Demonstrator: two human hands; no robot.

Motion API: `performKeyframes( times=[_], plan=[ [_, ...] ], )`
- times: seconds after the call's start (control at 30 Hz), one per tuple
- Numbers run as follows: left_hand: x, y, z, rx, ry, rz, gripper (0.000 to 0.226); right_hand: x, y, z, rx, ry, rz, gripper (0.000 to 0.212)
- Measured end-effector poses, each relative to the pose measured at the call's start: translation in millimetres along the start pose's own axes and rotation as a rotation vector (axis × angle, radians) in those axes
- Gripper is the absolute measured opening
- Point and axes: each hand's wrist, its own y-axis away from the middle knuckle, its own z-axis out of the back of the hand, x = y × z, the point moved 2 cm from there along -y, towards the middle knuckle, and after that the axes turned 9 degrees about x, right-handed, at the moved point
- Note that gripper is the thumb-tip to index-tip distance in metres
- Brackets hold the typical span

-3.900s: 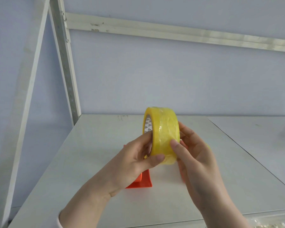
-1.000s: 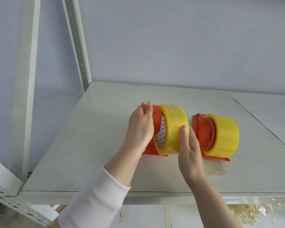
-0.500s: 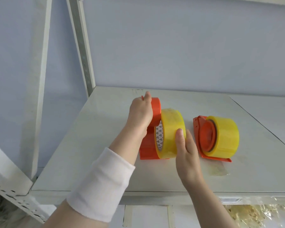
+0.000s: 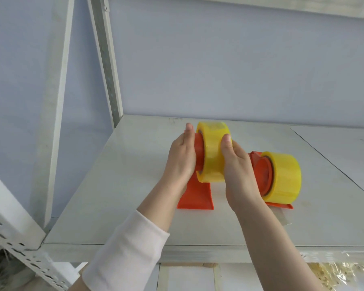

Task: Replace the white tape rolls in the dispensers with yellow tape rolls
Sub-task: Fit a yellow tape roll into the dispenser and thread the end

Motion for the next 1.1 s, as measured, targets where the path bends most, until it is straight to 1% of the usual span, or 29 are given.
performKeyframes(
  times=[0.07,0.13,0.2,0.3,0.33,0.37,0.4,0.43,0.47,0.53,0.57,0.6,0.63,0.7,0.73,0.77,0.83,0.87,1.0,1.1],
  plan=[
    [1,3,-1,0.026,0.047,-0.008,0.056,-1,-1,-2,0.034,-0.042,-0.021,0.038],
    [1,5,-1,0.046,0.069,0.009,0.059,-4,-1,-8,0.058,-0.009,-0.027,0.04],
    [5,6,0,0.092,0.079,0.046,0.07,-10,1,-14,0.082,0.02,-0.042,0.045],
    [13,10,4,0.169,0.164,0.089,0.094,-18,6,-20,0.119,0.001,-0.075,0.036],
    [20,11,5,0.197,0.164,0.102,0.1,-22,8,-22,0.134,-0.009,-0.093,0.043],
    [26,13,8,0.224,0.136,0.113,0.102,-28,10,-23,0.152,-0.021,-0.105,0.057],
    [31,15,11,0.255,0.097,0.107,0.099,-35,13,-24,0.167,-0.025,-0.11,0.066],
    [36,19,13,0.287,0.049,0.093,0.09,-40,16,-25,0.174,-0.025,-0.105,0.065],
    [40,23,16,0.319,0.008,0.068,0.078,-44,20,-25,0.179,-0.017,-0.092,0.059],
    [48,30,21,0.344,-0.027,0.045,0.048,-51,30,-26,0.205,-0.005,-0.071,0.047],
    [50,34,24,0.347,-0.021,0.036,0.033,-53,33,-26,0.216,0.009,-0.054,0.045],
    [52,37,26,0.346,-0.018,0.023,0.027,-54,34,-24,0.218,0.031,-0.022,0.049],
    [53,40,28,0.347,-0.027,-0.001,0.029,-51,34,-20,0.205,0.067,0.032,0.055],
    [55,43,29,0.347,-0.062,-0.06,0.047,-38,29,-6,0.194,0.231,0.203,0.06],
    [55,44,29,0.348,-0.063,-0.074,0.052,-31,26,1,0.215,0.344,0.294,0.056],
    [55,45,29,0.351,-0.05,-0.074,0.051,-22,23,7,0.25,0.455,0.364,0.048],
    [55,46,28,0.358,-0.023,-0.066,0.044,-9,15,15,0.311,0.61,0.428,0.03],
    [56,46,28,0.354,-0.026,-0.062,0.042,-5,11,17,0.328,0.655,0.454,0.025],
    [56,46,26,0.344,-0.034,-0.08,0.042,11,0,18,0.408,0.804,0.551,0.022],
    [53,46,25,0.353,-0.038,-0.088,0.041,17,-5,17,0.444,0.952,0.604,0.03]
  ],
)
